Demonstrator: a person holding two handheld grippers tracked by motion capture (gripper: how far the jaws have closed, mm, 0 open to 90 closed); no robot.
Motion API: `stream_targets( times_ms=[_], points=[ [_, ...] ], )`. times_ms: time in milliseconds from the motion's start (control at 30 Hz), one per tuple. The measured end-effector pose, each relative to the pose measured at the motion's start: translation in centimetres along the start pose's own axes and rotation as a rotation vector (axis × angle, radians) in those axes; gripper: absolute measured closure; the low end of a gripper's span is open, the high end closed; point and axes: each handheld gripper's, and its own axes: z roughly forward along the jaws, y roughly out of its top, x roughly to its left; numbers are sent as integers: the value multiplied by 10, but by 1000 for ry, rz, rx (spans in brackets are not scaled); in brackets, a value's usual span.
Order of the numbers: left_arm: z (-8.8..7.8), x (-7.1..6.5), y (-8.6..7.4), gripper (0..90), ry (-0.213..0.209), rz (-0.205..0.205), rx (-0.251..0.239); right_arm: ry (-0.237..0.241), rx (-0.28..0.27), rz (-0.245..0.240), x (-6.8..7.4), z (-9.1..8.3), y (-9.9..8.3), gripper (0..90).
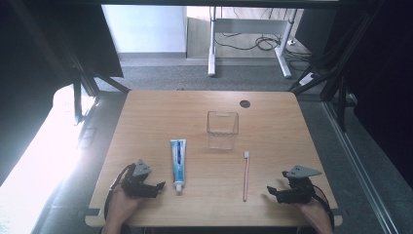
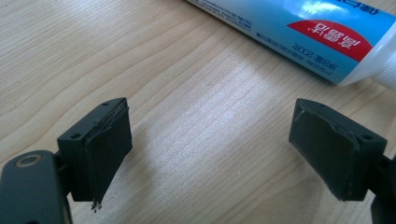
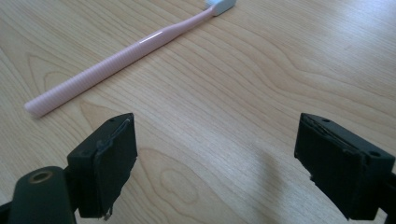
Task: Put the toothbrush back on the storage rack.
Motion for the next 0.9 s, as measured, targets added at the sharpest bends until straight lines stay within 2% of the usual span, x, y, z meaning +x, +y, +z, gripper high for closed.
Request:
stream_targets(
  times_ms=[167,300,367,433,600,900],
  points=[
    [0,0,0,133,2,3,0,35,5,31,3,2,7,128],
    [-1,0,0,134,3,5,0,44,24,33,7,3,14,149],
    [-1,0,-1,133,4,4,1,44,34,29,10,5,17,201],
    [-1,0,-1,134,5,2,1,50,35,16,12,6,21,295],
    [-1,1,-1,134,5,-1,2,62,21,1,16,7,27,463],
    [-1,1,-1,136,-3,-15,3,123,29,-33,20,11,38,693]
  ],
)
